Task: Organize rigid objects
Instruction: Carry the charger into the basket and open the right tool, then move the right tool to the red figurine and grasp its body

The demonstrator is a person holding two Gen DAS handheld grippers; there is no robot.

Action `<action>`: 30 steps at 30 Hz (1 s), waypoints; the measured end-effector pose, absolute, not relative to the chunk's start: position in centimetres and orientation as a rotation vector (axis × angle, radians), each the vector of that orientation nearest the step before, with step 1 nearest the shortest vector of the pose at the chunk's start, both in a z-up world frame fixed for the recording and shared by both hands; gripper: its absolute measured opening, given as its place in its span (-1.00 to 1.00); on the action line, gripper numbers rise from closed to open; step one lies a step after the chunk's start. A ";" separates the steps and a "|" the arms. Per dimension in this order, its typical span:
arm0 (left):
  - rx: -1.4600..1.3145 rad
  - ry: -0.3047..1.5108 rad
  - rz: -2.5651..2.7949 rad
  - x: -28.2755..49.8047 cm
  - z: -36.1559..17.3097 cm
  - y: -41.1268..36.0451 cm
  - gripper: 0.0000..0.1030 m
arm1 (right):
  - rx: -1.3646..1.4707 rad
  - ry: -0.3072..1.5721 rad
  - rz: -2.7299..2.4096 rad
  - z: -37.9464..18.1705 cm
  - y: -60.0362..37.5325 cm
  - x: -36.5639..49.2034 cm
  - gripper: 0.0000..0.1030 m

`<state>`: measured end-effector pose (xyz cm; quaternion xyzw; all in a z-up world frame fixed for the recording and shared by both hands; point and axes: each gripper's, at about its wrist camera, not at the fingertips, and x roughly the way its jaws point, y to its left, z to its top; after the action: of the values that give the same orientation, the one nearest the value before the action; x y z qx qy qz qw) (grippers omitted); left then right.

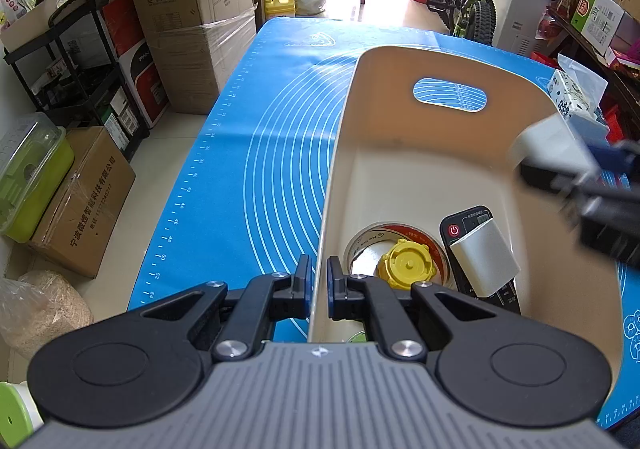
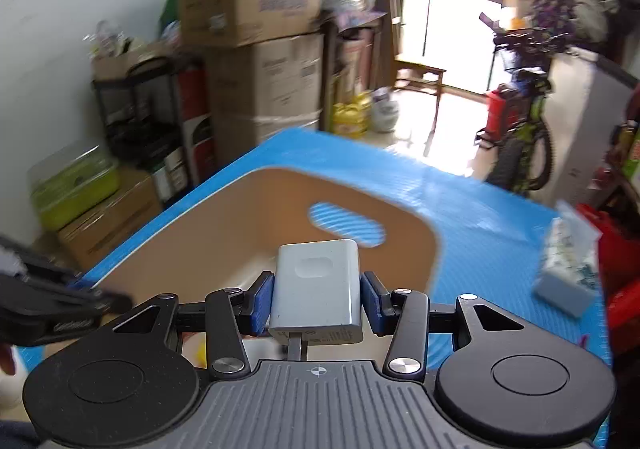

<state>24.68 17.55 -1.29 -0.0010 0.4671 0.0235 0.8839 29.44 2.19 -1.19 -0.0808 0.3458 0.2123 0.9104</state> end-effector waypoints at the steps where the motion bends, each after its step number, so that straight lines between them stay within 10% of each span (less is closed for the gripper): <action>1: -0.002 0.972 0.049 24.7 -1.3 17.5 -0.82 | -0.172 0.732 0.453 -1.8 2.8 29.2 0.01; 30: 0.000 0.970 0.047 24.7 -1.2 17.2 -0.81 | -0.116 0.756 0.459 0.3 -0.2 28.8 0.25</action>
<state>24.68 17.18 -1.17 0.0000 0.4660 0.0226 0.8845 28.78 -0.23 0.34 -0.0560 0.3657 0.2220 0.9022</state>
